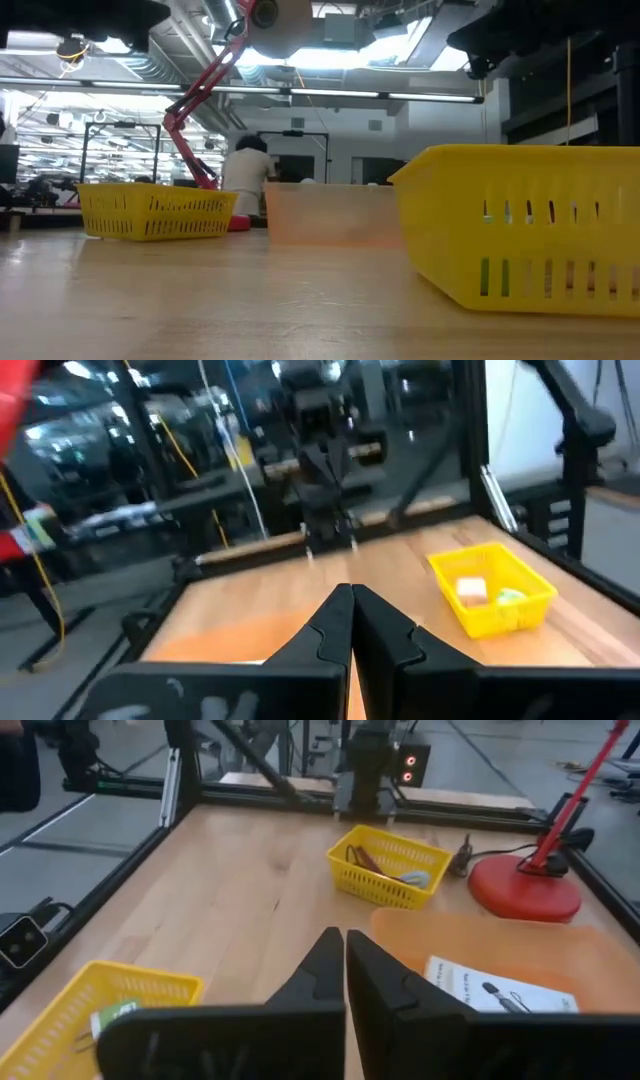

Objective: Pick and place items into bin
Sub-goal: Return to Home Position

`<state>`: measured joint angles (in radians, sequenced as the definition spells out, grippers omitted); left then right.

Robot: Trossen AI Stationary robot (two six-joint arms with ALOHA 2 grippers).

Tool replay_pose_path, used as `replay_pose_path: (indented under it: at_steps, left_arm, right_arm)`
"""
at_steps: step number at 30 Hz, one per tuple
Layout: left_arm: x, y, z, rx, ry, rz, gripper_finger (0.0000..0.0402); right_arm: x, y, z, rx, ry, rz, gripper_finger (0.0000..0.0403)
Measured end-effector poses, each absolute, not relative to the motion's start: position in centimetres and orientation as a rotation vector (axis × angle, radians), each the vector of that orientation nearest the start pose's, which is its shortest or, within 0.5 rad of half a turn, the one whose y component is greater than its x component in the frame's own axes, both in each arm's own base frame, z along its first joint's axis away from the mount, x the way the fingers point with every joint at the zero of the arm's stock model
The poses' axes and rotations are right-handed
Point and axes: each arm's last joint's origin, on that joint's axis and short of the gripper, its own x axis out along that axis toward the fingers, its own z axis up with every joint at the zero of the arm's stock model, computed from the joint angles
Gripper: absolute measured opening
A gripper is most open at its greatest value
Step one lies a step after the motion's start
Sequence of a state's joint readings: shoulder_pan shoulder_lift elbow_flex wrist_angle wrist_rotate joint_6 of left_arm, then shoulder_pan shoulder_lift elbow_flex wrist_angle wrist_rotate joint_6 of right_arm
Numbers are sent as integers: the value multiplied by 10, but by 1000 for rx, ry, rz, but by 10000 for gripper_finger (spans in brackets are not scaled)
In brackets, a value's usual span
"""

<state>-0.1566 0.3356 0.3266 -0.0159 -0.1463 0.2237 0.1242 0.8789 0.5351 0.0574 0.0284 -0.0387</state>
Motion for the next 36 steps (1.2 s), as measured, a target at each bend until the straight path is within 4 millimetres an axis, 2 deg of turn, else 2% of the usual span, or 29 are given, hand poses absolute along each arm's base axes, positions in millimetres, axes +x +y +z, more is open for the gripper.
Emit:
replay_pose_path:
  at_steps: [7, 10, 20, 28, 36]
  left_arm:
    - [95, -1, 216, 197, -125, 51, 2]
    - [90, 0, 211, 191, -177, 30, 3]
    - [96, 8, 180, 180, -137, 82, 3]
    - [97, 15, 175, 160, -85, 135, 3]
    - [97, 17, 174, 149, -75, 166, 3]
  right_arm:
    - [182, 21, 244, -27, 246, 90, 0]
    - [180, 21, 240, -26, 253, 89, 0]
    - [170, 15, 228, -43, 172, 65, 0]
    - [157, 4, 226, -65, 135, 56, 0]
    - [131, -9, 225, -106, 38, 41, 0]
